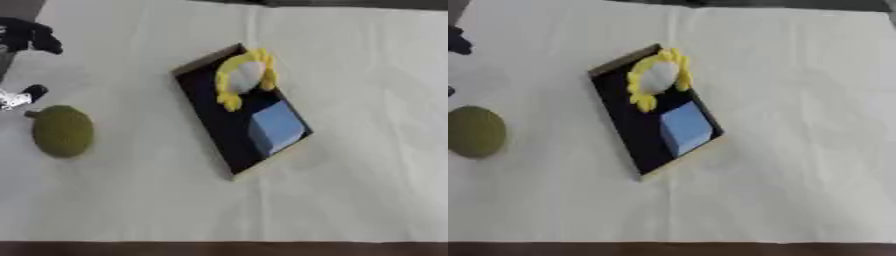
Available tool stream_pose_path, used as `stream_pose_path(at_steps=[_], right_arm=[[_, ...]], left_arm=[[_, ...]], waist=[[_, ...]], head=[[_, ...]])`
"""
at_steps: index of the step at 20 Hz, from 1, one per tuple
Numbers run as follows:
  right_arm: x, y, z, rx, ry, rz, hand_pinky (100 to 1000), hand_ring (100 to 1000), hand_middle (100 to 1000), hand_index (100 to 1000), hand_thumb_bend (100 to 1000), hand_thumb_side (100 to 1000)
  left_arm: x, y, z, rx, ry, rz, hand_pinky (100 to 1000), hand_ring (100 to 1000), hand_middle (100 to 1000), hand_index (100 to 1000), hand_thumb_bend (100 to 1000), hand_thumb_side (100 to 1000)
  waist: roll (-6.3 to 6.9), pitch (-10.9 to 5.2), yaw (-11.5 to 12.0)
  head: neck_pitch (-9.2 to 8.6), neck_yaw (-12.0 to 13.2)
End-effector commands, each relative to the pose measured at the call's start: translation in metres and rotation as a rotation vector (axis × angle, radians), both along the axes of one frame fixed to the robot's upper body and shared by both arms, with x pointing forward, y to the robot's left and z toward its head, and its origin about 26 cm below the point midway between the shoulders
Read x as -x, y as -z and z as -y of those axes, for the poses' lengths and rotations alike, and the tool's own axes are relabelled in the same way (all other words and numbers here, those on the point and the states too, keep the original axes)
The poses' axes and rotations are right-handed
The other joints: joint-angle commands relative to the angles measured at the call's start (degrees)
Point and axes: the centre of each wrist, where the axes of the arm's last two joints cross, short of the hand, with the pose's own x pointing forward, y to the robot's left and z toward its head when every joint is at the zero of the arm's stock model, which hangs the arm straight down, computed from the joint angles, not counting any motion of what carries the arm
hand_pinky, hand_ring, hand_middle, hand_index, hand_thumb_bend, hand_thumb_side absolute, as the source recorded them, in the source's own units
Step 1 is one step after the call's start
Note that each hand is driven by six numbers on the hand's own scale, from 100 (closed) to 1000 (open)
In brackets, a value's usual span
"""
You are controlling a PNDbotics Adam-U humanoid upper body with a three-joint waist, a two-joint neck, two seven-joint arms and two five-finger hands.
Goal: Pick up objects on the table and place them in the box.
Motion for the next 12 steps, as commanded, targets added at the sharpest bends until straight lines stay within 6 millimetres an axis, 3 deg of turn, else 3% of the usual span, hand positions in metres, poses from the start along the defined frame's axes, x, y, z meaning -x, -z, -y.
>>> stream_pose_path(at_steps=[1, 3, 7, 12], right_arm=[[0.006, -0.009, 0.001, 0.004, 0.005, 0.025, 891, 824, 639, 793, 100, 382], [0.006, -0.008, 0.001, 0.005, 0.005, 0.022, 891, 821, 636, 790, 100, 383], [0.006, -0.008, 0.001, 0.003, 0.002, 0.016, 891, 817, 632, 787, 100, 385], [0.005, -0.007, 0.001, 0.005, 0.0, 0.01, 890, 814, 628, 785, 100, 386]], left_arm=[[0.004, -0.015, 0.006, -0.262, 0.165, -0.114, 1000, 998, 864, 932, 140, 791], [0.006, -0.017, 0.011, -0.272, 0.189, -0.138, 1000, 998, 862, 931, 119, 856], [0.01, -0.021, 0.013, -0.269, 0.227, -0.166, 1000, 997, 863, 945, 123, 823], [0.023, -0.03, 0.009, -0.203, 0.227, -0.108, 994, 981, 857, 931, 217, 595]], waist=[[0.38, -1.21, 0.0], [0.53, -1.19, 0.0], [0.83, -1.1, 0.1], [1.2, -0.73, 0.3]], head=[[-0.27, 0.1], [-0.27, 0.0], [-0.33, -0.1], [-0.37, -0.2]])
